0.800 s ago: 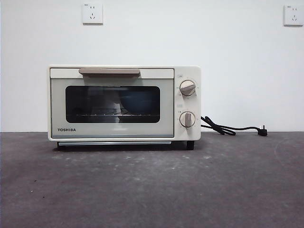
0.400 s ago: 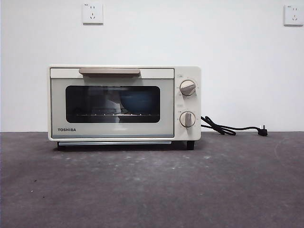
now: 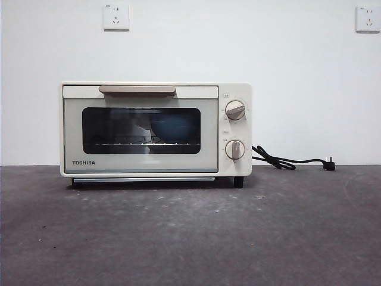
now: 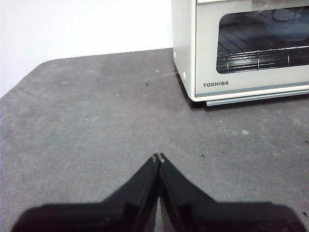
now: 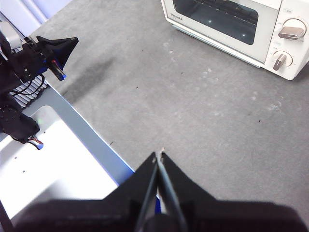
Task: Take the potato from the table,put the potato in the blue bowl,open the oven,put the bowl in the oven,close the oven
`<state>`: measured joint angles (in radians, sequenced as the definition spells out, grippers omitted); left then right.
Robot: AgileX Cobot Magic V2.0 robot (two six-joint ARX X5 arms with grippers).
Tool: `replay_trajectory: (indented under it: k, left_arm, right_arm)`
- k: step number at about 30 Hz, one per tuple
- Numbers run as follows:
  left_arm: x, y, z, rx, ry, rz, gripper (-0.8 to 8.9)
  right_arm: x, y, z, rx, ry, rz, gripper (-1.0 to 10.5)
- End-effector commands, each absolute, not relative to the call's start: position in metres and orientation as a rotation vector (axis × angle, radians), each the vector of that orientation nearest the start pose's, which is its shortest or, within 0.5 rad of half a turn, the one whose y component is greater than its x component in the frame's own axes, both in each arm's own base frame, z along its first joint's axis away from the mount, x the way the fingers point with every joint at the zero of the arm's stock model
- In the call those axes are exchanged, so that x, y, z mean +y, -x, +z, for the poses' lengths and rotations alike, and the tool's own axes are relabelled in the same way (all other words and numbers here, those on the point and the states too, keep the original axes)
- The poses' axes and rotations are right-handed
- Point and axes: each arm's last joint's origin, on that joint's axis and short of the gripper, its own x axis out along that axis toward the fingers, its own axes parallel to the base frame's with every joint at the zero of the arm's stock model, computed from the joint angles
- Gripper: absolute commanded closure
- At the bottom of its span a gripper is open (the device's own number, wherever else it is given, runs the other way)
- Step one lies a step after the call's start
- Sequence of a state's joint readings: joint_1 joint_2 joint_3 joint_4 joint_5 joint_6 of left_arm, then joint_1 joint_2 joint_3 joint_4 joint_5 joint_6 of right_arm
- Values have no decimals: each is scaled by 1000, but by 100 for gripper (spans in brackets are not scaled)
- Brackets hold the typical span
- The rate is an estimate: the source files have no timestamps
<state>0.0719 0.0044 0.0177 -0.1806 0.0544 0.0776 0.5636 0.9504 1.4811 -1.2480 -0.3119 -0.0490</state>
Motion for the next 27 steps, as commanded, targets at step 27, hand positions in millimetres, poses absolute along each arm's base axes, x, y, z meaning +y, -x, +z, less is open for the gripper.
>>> replay_trajectory:
  k: [27]
  left_arm:
    - [6,-96,148,177,-61,15,817]
  right_arm:
    - [17,-88,379,44,56,409,942]
